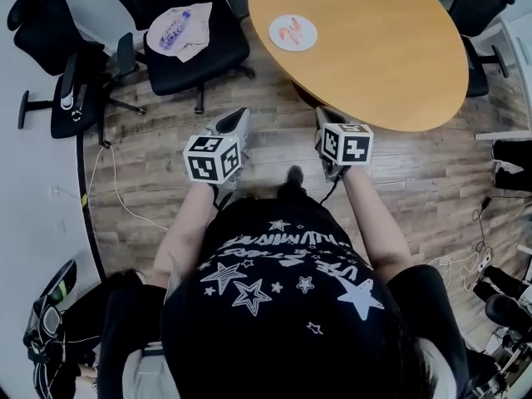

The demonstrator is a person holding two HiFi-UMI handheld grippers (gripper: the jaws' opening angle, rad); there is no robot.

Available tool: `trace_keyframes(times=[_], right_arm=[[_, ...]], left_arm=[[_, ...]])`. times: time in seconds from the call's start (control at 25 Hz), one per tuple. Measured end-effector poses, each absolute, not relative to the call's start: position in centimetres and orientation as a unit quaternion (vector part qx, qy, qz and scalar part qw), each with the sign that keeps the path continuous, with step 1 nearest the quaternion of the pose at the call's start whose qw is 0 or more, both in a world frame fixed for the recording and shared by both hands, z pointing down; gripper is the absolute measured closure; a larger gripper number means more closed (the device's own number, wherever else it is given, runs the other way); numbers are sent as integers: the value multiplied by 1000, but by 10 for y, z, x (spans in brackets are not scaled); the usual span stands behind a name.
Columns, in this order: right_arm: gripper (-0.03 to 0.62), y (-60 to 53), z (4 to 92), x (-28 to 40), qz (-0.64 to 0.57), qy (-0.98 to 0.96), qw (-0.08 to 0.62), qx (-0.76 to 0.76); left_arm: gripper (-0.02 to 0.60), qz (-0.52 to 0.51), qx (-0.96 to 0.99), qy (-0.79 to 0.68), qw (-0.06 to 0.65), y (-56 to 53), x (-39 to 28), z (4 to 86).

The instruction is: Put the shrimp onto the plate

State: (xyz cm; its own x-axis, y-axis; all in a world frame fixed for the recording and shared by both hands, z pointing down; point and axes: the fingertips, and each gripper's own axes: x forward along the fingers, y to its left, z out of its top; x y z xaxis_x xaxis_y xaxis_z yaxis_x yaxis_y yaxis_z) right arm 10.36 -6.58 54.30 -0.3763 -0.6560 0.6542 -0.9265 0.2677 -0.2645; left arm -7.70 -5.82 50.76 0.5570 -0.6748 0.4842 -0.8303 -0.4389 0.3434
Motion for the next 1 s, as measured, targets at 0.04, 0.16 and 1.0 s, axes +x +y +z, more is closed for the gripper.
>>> trace_keyframes(times=[0.04,0.16,1.0], right_arm=[[592,-61,542,102,315,-766,214,517],[592,-47,540,98,312,-765,216,521],[592,32,538,69,315,-738,204,560]], left_arm=[[580,138,839,-447,279,-55,-79,507],[580,139,844,-437,276,-45,-81,506],[580,139,869,-393,264,12,-109,504]])
